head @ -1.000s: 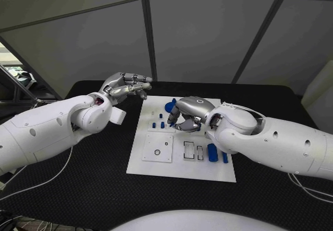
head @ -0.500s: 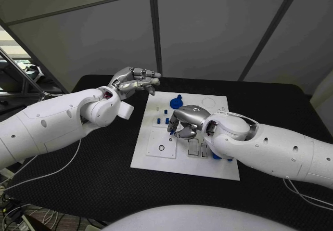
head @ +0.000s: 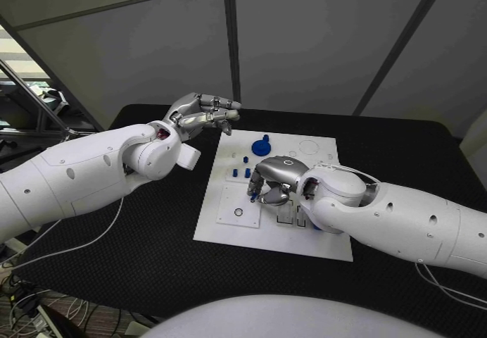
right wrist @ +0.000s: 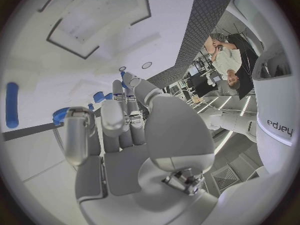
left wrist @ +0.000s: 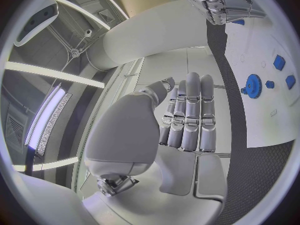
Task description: Assemble the parts on the task board
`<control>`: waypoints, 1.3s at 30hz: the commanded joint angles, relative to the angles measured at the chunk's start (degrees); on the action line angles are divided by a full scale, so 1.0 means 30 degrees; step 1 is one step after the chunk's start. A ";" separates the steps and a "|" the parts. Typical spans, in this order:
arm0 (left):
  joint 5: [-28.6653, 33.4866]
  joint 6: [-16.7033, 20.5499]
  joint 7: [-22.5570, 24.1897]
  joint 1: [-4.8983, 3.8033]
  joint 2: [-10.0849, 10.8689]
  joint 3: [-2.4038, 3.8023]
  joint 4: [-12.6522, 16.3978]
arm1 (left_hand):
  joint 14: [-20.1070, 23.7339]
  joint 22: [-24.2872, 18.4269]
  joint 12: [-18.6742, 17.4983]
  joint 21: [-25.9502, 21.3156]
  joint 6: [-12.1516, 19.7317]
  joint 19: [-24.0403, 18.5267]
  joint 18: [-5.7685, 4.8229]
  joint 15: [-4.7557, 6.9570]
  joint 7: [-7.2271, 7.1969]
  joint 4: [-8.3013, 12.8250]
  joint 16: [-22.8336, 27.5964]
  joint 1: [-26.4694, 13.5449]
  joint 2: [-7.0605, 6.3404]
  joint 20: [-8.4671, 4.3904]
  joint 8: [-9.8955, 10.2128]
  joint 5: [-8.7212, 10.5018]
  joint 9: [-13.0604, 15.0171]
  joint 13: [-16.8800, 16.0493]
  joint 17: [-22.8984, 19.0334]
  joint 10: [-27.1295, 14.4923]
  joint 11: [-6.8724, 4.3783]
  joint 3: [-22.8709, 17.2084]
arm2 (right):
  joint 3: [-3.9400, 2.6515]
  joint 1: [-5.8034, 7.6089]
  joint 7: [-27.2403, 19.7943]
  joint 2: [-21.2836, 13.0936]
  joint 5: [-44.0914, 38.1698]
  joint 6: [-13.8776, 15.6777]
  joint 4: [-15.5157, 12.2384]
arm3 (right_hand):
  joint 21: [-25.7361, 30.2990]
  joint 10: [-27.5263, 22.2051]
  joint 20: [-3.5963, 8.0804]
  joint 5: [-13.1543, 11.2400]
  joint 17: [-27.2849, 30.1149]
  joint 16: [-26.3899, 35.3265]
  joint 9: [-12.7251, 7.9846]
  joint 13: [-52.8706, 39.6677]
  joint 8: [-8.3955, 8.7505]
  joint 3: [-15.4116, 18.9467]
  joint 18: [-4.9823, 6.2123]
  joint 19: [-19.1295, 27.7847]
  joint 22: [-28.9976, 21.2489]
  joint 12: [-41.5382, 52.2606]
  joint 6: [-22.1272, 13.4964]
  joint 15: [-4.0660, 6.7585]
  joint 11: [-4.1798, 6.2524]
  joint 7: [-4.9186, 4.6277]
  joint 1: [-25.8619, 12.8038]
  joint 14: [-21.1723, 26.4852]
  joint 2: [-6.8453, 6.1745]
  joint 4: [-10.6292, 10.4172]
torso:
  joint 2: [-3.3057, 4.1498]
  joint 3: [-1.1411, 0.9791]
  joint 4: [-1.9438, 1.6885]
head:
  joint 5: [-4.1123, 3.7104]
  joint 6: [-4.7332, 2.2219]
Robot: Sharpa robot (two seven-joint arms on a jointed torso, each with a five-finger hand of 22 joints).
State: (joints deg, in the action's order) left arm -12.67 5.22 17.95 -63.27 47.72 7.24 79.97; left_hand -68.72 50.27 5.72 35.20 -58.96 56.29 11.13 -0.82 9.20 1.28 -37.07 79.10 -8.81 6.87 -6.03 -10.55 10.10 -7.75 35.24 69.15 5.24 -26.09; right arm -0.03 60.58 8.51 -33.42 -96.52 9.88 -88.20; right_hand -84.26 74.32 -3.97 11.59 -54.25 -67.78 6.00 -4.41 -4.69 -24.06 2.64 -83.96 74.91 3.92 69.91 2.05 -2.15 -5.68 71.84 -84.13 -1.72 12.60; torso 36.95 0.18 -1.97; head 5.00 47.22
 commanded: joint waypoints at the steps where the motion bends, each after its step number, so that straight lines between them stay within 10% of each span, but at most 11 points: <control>1: 0.0119 -0.0055 0.0029 -0.0028 0.0009 0.0018 0.0017 | -0.0078 -0.0020 0.0040 -0.0093 -0.0035 0.0081 -0.0244 -0.0059 0.0087 -0.0026 0.0085 -0.0043 0.0164 0.0043 0.0118 -0.0052 0.0032 -0.0019 -0.0032 0.0025 0.0065 0.0105 | -0.0001 0.0010 -0.0173 0.0020 -0.0157 -0.0369 0.0016 | -0.0070 0.0027 0.0063 0.0094 -0.0020 -0.0119 0.0018 0.0029 -0.0050 0.0074 -0.0293 -0.0869 0.2829 -0.0109 0.0043 0.0124 -0.0054 -0.0022 -0.0131 -0.0146 0.0040 -0.0085 | 0.0006 0.0003 -0.0016 | 0.0026 0.0037; 24: 0.0119 -0.0153 -0.0017 -0.0028 -0.0005 0.0018 0.0009 | -0.0078 -0.0020 0.0040 -0.0093 -0.0035 0.0081 -0.0244 -0.0059 0.0087 -0.0026 0.0085 -0.0043 0.0164 0.0043 0.0118 -0.0052 0.0032 -0.0019 -0.0032 0.0025 0.0065 0.0105 | 0.0045 -0.0102 0.0017 0.0351 -0.0388 -0.0875 0.0439 | -0.0063 0.0012 0.0058 0.0089 -0.0029 -0.0137 0.0025 0.0034 -0.0029 0.0096 -0.0290 -0.0860 0.2819 -0.0113 0.0034 0.0116 -0.0063 -0.0025 -0.0166 -0.0146 0.0067 -0.0117 | 0.0004 0.0011 -0.0017 | 0.0138 0.0147; 33: 0.0119 -0.0170 -0.0041 -0.0029 -0.0019 0.0018 -0.0020 | -0.0080 -0.0040 0.0041 -0.0130 -0.0029 0.0086 -0.0246 -0.0069 0.0091 -0.0033 0.0116 -0.0066 0.0197 0.0051 0.0142 -0.0030 0.0052 -0.0039 -0.0043 0.0008 0.0070 0.0135 | 0.0432 -0.0120 0.0158 0.0458 -0.0490 -0.1198 0.0507 | 0.0018 -0.0138 0.0037 0.0021 0.0091 -0.0098 0.0026 0.0071 0.0084 0.0203 -0.0262 -0.0792 0.2725 -0.0145 -0.0076 0.0087 -0.0101 -0.0039 -0.0276 -0.0113 -0.0006 -0.0156 | 0.0012 0.0017 -0.0013 | 0.0132 0.0202; 39: 0.0119 -0.0203 -0.0062 -0.0030 -0.0026 0.0018 -0.0062 | -0.0080 -0.0040 0.0041 -0.0130 -0.0029 0.0086 -0.0246 -0.0069 0.0091 -0.0033 0.0116 -0.0066 0.0197 0.0051 0.0142 -0.0030 0.0052 -0.0039 -0.0043 0.0008 0.0070 0.0135 | 0.0500 -0.0123 0.0084 0.0501 -0.0504 -0.0051 0.0657 | 0.1061 -0.2386 -0.0352 -0.0401 0.1292 0.0636 -0.0602 0.0275 0.0412 0.0356 0.0054 -0.0076 0.1522 -0.0176 -0.2331 -0.0499 -0.0764 -0.0687 -0.0796 0.0274 -0.0847 -0.0110 | -0.0010 0.0011 -0.0001 | 0.0155 0.0214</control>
State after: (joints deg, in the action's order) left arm -12.65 5.16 17.67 -63.27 47.70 7.24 79.78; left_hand -68.72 50.21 5.72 35.20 -58.96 56.29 11.13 -0.82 9.20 1.12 -37.07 79.10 -8.81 6.87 -5.82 -10.55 10.20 -7.81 35.20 69.15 5.24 -25.93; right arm 1.22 60.44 8.64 -31.84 -97.49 8.85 -86.45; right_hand -81.33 67.89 -4.86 10.49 -50.62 -66.04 4.45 -3.84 -3.60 -23.01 2.65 -83.91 74.90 3.80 63.43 0.77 -4.22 -7.59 69.11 -83.29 -3.57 12.06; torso 36.95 0.22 -2.01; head 5.44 47.85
